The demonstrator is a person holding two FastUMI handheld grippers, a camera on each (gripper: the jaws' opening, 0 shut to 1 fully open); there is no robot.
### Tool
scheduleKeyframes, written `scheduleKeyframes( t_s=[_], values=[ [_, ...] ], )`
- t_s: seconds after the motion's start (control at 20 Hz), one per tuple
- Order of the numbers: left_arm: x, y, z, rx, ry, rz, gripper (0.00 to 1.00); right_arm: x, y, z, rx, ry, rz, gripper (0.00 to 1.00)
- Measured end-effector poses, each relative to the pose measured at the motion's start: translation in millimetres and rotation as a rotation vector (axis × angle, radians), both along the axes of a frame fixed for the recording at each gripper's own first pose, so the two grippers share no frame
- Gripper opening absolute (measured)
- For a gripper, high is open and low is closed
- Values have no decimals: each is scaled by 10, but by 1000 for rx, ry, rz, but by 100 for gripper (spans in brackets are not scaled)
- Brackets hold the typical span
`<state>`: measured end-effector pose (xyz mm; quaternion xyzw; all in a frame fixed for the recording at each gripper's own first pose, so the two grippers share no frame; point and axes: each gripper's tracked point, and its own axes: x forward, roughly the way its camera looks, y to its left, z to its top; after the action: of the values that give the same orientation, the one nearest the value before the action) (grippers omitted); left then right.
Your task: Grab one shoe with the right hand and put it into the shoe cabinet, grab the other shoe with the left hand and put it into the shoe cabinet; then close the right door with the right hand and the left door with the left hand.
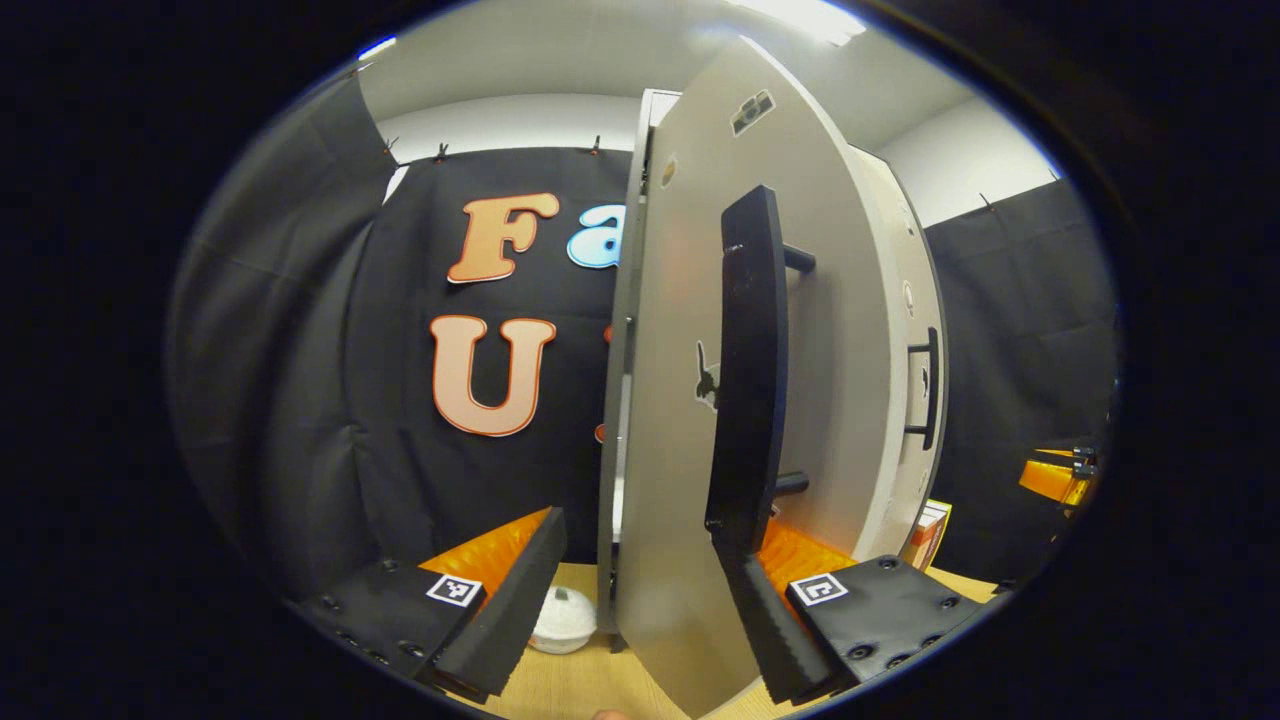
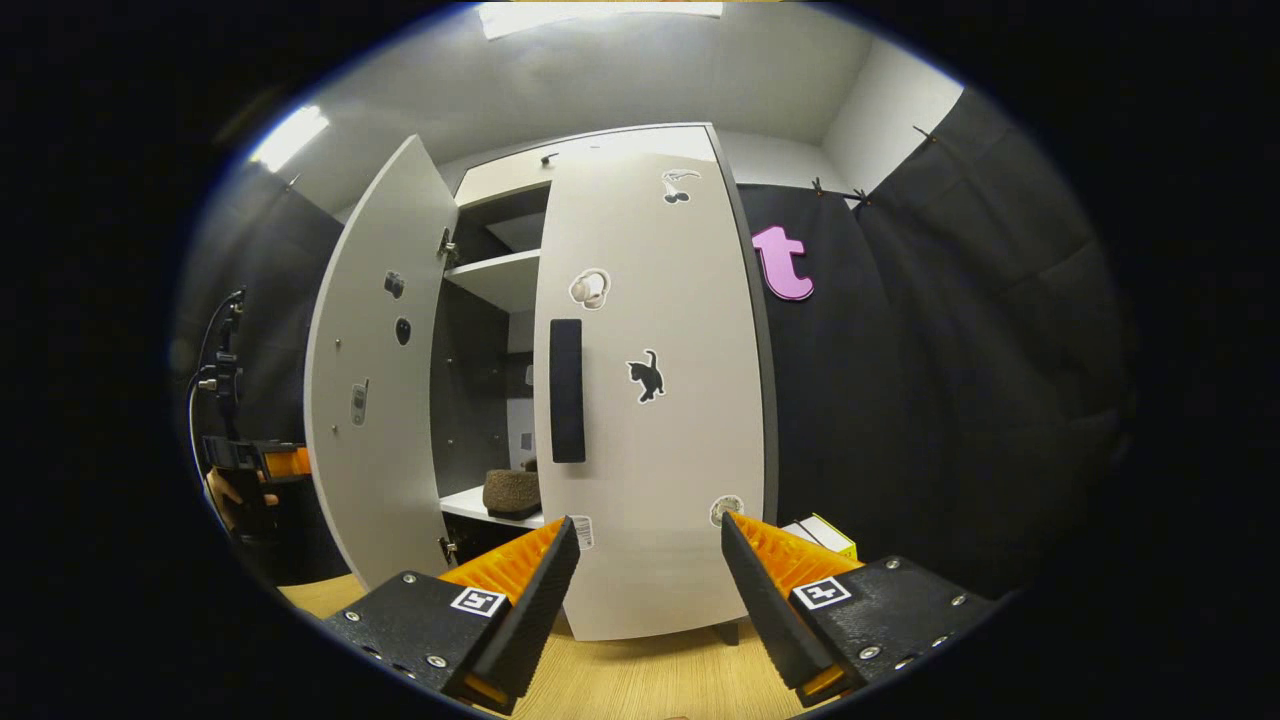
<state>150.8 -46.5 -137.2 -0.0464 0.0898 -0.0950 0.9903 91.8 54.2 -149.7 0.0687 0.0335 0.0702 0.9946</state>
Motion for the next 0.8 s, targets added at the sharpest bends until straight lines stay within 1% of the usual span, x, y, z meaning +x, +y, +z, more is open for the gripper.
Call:
scheduleKeyframes(
  t_s=[0.05, 0.2, 0.25, 0.3, 0.5, 0.65, 0.7, 0.8],
  values=[
    [16, -75, 2, 11, -3, -11, 96, -20, -19, 10, 0, -4, -3, 89],
    [81, -290, -2, 26, -7, -35, 96, -40, -83, 23, 9, -9, -9, 89],
    [110, -352, -13, 25, -7, -44, 93, -46, -101, 21, 11, -9, -12, 89],
    [146, -412, -19, 23, -7, -51, 96, -52, -118, 8, 12, -7, -13, 89],
    [327, -739, -83, 6, -1, -92, 96, -33, -233, -24, 15, -4, -35, 89],
    [541, -912, -171, 18, 22, -92, 97, -19, -356, -45, -2, 0, -62, 89],
    [591, -935, -187, 21, 25, -88, 94, -24, -399, -31, -10, -1, -70, 89],
    [680, -989, -183, 26, 19, -82, 94, -38, -476, 11, -22, -7, -84, 89]
  ],
)
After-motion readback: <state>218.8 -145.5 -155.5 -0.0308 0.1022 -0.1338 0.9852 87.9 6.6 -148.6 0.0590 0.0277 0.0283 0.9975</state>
